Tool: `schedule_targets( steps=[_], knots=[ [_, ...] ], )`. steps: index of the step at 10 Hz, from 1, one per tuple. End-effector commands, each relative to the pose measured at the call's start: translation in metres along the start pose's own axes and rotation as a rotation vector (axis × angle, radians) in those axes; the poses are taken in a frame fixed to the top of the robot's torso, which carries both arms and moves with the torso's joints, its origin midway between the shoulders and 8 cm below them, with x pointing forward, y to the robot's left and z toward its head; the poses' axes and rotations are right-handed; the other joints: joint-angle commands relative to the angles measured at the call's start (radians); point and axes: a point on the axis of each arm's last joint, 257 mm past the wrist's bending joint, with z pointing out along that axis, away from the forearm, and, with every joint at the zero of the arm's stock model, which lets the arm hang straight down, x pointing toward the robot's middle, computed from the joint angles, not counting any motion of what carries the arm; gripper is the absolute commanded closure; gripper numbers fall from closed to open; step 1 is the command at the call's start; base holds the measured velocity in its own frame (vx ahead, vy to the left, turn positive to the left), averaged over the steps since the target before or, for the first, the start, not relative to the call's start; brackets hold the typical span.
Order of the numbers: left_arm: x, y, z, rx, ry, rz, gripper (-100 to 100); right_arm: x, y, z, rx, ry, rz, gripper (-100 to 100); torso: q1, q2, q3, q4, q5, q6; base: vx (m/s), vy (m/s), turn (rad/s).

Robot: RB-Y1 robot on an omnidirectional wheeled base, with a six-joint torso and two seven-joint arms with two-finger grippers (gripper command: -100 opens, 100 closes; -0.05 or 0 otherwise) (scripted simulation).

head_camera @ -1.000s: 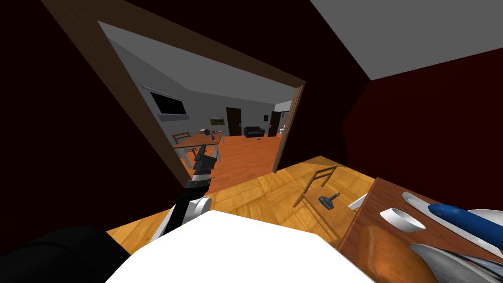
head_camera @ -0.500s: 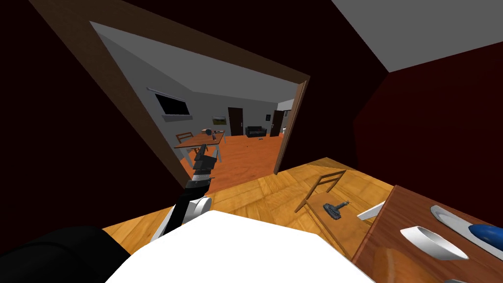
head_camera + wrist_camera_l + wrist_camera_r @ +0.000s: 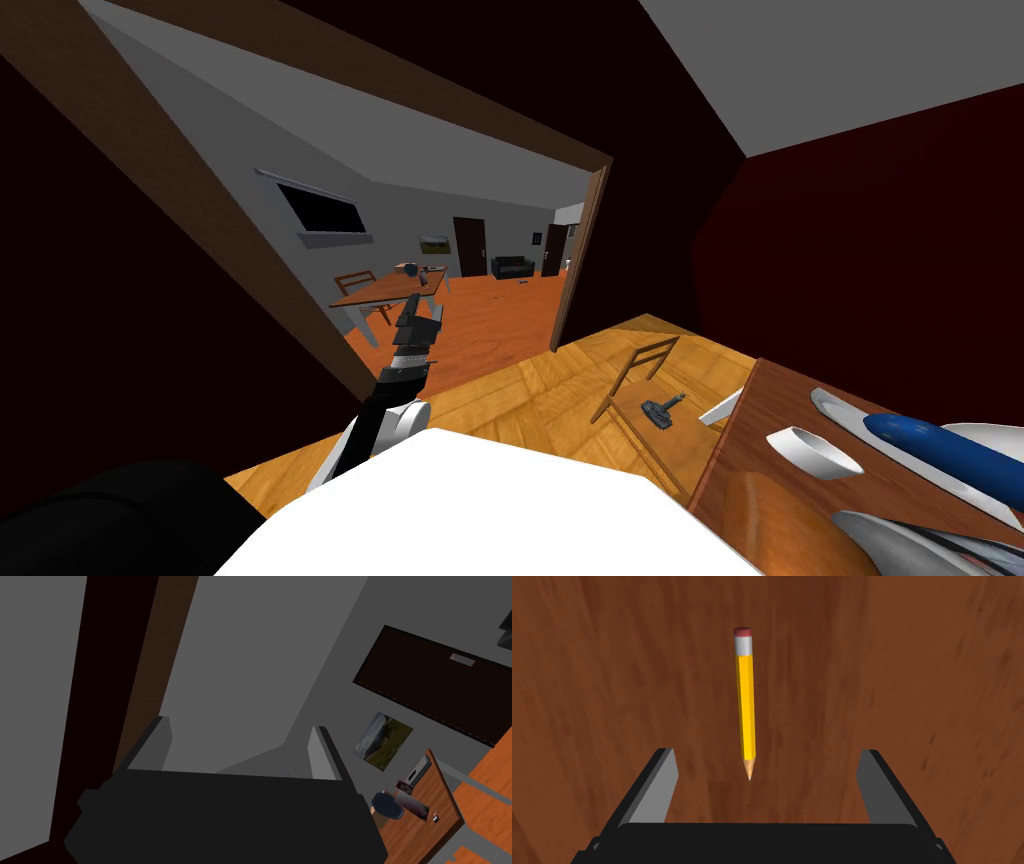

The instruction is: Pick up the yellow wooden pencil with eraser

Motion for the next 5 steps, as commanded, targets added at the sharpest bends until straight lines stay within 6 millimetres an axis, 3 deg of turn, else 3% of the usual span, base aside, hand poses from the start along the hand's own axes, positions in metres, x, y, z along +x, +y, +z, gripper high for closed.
schedule_targets(
  steps=[1, 4, 5],
  knots=[
    [0.0, 0.0, 0.0, 0.0, 0.0, 0.0, 0, -0.009, -0.003, 0.003, 0.004, 0.0, -0.016, -100, 0.0, 0.0, 0.0, 0.0, 0.0, 0.0, 0.012, -0.032, -0.124],
    [0.0, 0.0, 0.0, 0.0, 0.0, 0.0, 0, -0.017, -0.005, 0.006, 0.006, -0.001, -0.03, -100, 0.001, 0.0, 0.0, 0.0, 0.0, 0.0, 0.008, -0.018, -0.076],
    [0.0, 0.0, 0.0, 0.0, 0.0, 0.0, 0, -0.017, -0.005, 0.006, 0.006, -0.001, -0.03, 100, 0.0, 0.001, 0.001, 0.0, -0.001, 0.0, 0.0, 0.0, 0.0]
  ],
)
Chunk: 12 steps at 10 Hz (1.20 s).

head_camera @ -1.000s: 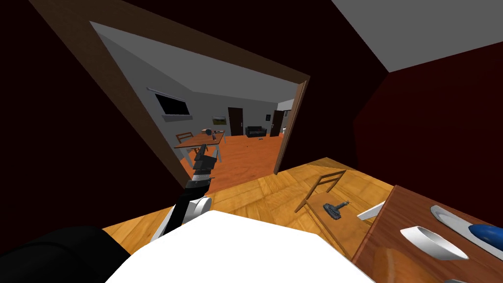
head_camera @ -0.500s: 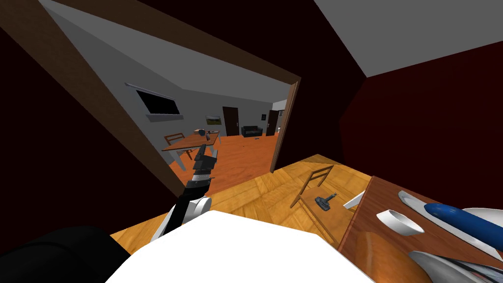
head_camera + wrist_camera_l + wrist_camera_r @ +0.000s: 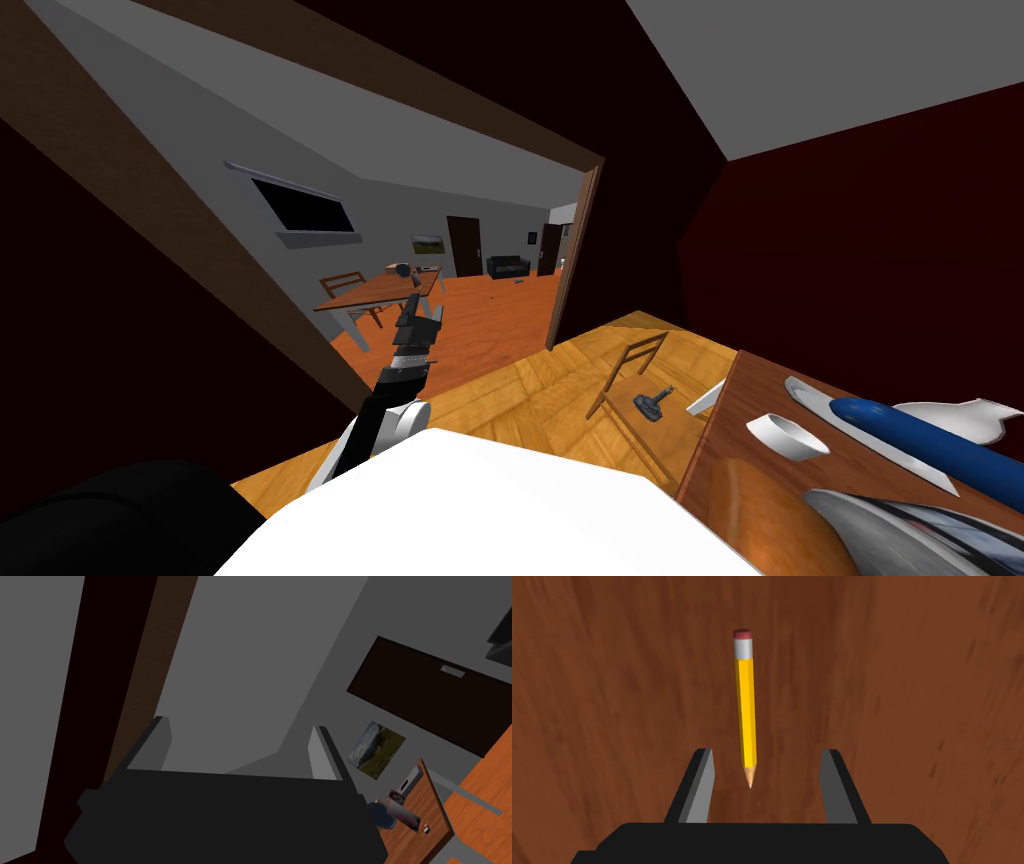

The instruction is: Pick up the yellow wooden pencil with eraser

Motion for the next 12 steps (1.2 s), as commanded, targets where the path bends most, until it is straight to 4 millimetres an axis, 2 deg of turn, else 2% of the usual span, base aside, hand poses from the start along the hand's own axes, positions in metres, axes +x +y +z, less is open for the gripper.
schedule_targets(
  steps=[1, 4, 5, 6, 9, 12],
  knots=[
    [0.0, 0.0, 0.0, 0.0, 0.0, 0.0, 0, 0.0, 0.0, 0.0, 0.0, 0.0, 0.0, 100, 0.0, 0.0, 0.0, 0.0, 0.0, 0.0, 0.0, 0.0, 0.0],
    [0.0, 0.0, 0.0, 0.0, 0.0, 0.0, 0, 0.0, 0.0, 0.0, 0.0, 0.0, -0.002, 100, 0.0, 0.0, 0.0, 0.0, 0.0, 0.001, 0.0, 0.0, 0.0],
    [0.0, 0.0, 0.0, 0.0, 0.0, 0.0, 0, 0.0, 0.0, 0.0, 0.0, 0.0, -0.002, 0, 0.0, 0.0, 0.0, 0.0, 0.0, 0.001, 0.0, 0.0, 0.0],
    [0.0, 0.0, 0.0, 0.0, 0.0, 0.0, 0, 0.013, 0.005, -0.005, -0.003, 0.002, 0.024, 100, 0.0, 0.0, 0.0, 0.0, 0.0, 0.001, -0.018, 0.03, 0.248],
    [0.0, 0.0, 0.0, 0.0, 0.0, 0.0, 0, 0.023, 0.009, -0.009, -0.005, 0.002, 0.045, 100, 0.003, 0.001, 0.001, 0.0, 0.001, 0.001, -0.011, 0.031, 0.085],
    [0.0, 0.0, 0.0, 0.0, 0.0, 0.0, 0, 0.049, 0.02, -0.021, -0.006, 0.003, 0.096, 100, 0.002, 0.001, 0.0, 0.0, 0.001, 0.0, -0.009, 0.031, 0.152]
  ],
)
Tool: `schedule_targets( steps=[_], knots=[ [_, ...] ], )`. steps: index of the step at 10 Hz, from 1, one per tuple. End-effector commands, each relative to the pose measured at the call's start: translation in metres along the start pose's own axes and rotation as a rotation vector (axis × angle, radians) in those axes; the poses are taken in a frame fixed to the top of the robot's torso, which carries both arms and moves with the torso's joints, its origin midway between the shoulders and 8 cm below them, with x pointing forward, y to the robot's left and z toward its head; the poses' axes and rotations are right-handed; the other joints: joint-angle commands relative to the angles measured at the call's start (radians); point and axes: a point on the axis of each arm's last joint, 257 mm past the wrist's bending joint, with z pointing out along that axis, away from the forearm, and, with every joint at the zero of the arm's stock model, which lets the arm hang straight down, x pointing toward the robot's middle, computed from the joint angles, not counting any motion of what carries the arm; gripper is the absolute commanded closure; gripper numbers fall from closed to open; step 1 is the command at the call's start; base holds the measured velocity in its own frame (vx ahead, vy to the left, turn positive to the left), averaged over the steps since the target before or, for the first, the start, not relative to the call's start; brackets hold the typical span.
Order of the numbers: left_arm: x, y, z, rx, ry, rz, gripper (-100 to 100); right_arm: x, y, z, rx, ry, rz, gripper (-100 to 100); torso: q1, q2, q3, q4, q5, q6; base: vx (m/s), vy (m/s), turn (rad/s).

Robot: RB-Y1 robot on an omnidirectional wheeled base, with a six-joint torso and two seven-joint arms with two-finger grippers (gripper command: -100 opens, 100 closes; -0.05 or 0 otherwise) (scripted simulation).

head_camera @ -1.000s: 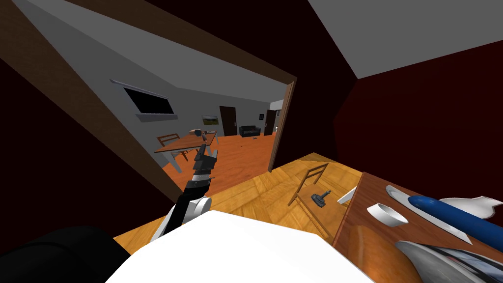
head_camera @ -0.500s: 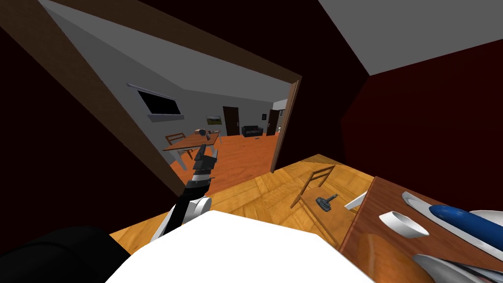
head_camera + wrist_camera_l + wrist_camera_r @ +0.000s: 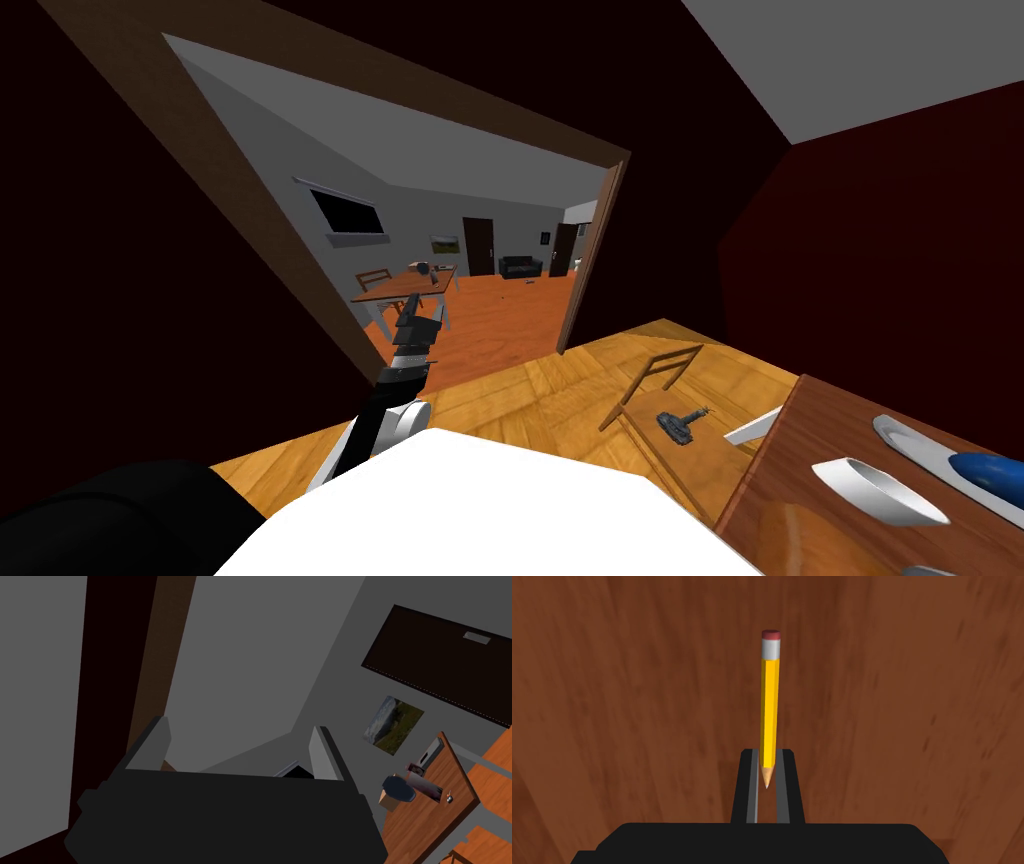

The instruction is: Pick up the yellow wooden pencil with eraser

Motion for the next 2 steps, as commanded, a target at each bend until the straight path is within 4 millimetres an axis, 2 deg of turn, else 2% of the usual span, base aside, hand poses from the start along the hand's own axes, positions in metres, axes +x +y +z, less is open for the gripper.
schedule_targets(
  steps=[1, 2],
  knots=[
    [0.0, 0.0, 0.0, 0.0, 0.0, 0.0, 0, 0.0, 0.0, 0.0, 0.0, 0.0, 0.0, 100, 0.0, 0.0, 0.0, 0.0, 0.0, 0.0, -0.006, 0.013, 0.028],
    [0.0, 0.0, 0.0, 0.0, 0.0, 0.0, 0, 0.0008, 0.0, -0.0007, 0.0, -0.001, 0.001, 0, -0.001, 0.0, 0.0, 0.0, -0.001, 0.0, 0.0, 0.0, 0.0]
  ],
)
